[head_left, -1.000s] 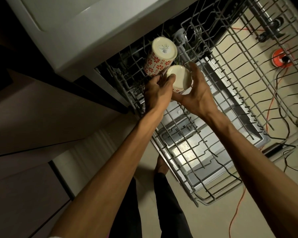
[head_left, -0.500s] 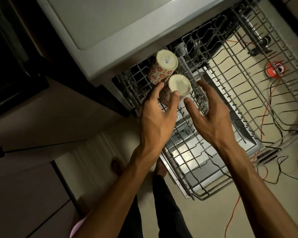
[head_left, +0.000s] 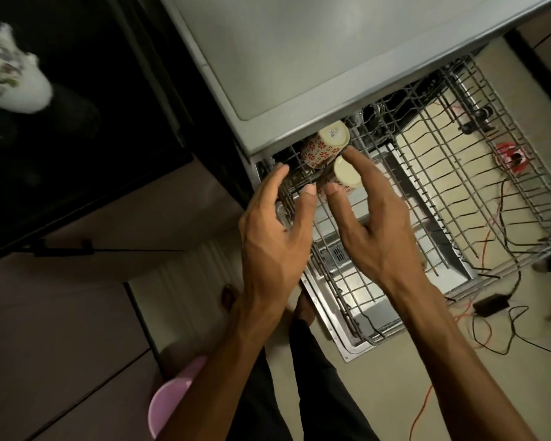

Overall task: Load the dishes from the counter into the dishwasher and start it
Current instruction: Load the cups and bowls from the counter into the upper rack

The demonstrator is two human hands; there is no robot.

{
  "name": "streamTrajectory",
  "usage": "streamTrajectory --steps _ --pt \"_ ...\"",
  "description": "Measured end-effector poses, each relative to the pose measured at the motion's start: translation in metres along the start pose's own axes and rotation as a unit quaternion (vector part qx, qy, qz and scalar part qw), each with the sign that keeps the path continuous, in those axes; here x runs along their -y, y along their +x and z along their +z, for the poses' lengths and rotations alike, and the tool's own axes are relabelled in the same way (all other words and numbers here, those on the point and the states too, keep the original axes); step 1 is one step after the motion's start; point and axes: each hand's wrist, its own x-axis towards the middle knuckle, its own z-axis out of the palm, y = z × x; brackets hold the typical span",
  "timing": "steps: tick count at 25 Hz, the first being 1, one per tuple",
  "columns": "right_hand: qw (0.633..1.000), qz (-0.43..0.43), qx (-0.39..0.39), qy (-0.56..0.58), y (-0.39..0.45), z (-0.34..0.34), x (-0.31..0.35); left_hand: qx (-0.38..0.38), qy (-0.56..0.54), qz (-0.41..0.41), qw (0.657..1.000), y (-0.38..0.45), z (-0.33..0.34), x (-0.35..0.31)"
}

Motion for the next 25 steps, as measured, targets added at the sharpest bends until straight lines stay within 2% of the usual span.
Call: streamTrajectory --steps 12,25 --pt "0.993 -0.092 0.058 0.049 0.003 0.018 0.109 -0.097 -0.024 -0.031 0.995 -0.002 -0.095 -0.033" --pt "0.978 -0.173 0.114 0.038 0.023 0.058 0.207 -0.205 -0.075 -0.046 0.975 0.007 -0.189 -0.037"
